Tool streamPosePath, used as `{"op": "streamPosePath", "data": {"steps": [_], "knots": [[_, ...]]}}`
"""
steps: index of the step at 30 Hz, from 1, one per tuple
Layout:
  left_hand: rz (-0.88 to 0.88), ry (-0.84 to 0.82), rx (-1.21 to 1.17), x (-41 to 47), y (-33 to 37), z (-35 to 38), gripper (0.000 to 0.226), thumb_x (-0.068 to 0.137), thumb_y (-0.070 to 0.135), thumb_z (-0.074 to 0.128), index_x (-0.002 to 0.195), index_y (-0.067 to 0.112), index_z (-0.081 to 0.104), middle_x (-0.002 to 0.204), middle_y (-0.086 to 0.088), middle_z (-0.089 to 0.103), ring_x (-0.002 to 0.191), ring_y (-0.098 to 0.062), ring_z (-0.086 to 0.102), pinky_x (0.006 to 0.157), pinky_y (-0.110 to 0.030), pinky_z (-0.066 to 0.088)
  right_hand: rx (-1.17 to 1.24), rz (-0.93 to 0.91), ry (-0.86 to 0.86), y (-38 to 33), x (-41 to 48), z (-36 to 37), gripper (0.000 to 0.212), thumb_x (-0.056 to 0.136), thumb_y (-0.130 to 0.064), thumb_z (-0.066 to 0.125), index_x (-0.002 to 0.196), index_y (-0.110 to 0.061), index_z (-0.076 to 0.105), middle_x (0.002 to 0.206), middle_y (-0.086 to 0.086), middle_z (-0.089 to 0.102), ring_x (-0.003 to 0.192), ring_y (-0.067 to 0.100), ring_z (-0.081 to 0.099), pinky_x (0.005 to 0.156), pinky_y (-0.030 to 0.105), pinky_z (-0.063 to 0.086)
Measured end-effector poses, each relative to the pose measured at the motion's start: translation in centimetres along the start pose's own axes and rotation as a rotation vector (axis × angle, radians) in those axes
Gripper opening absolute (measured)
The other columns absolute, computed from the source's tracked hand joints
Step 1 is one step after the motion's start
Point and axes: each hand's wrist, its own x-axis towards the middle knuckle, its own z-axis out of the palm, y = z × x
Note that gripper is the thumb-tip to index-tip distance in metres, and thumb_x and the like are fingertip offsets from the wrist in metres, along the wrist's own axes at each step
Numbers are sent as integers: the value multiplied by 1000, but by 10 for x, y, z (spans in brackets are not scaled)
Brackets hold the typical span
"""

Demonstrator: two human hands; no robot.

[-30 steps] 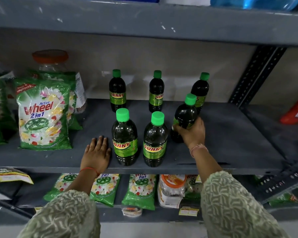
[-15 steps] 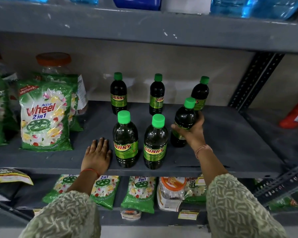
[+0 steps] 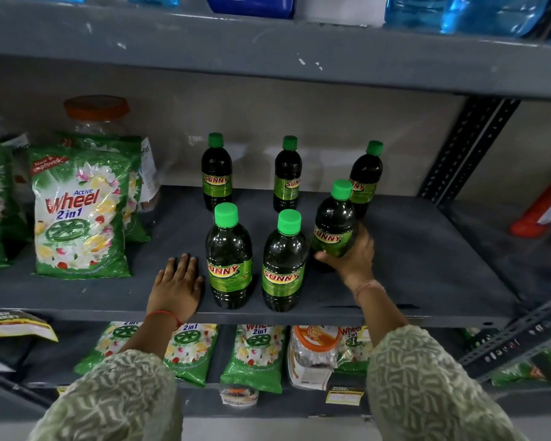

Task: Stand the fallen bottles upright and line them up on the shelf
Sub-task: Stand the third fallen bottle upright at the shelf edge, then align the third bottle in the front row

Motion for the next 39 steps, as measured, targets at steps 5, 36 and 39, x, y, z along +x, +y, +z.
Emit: {"op": "streamPosePath", "data": {"steps": [5, 36, 39], "knots": [[0, 1, 9, 0, 0, 1, 54, 97, 30, 21, 146, 13, 4, 159, -7, 1, 146, -27, 0, 121, -40, 7, 221, 56, -26, 17, -2, 1, 68, 62, 4, 77, 119, -4, 41, 118, 14, 56, 111, 28, 54, 98, 42, 44], [-9, 32, -10, 1, -1, 4, 54, 97, 31, 20, 146, 13, 6, 159, -7, 3, 146, -27, 1, 121, -41, 6, -22, -29, -32, 27, -83, -4, 63, 70, -15, 75, 124, -7, 44, 120, 15, 58, 110, 28, 54, 87, 30, 41], [-48, 140, -207, 0, -1, 2, 51, 97, 29, 29, 143, 9, 21, 154, -16, 22, 143, -33, 18, 118, -44, 18, -24, -37, -33, 27, -84, -4, 65, 71, -15, 75, 126, -8, 42, 122, 14, 57, 112, 28, 53, 88, 29, 40]]}}
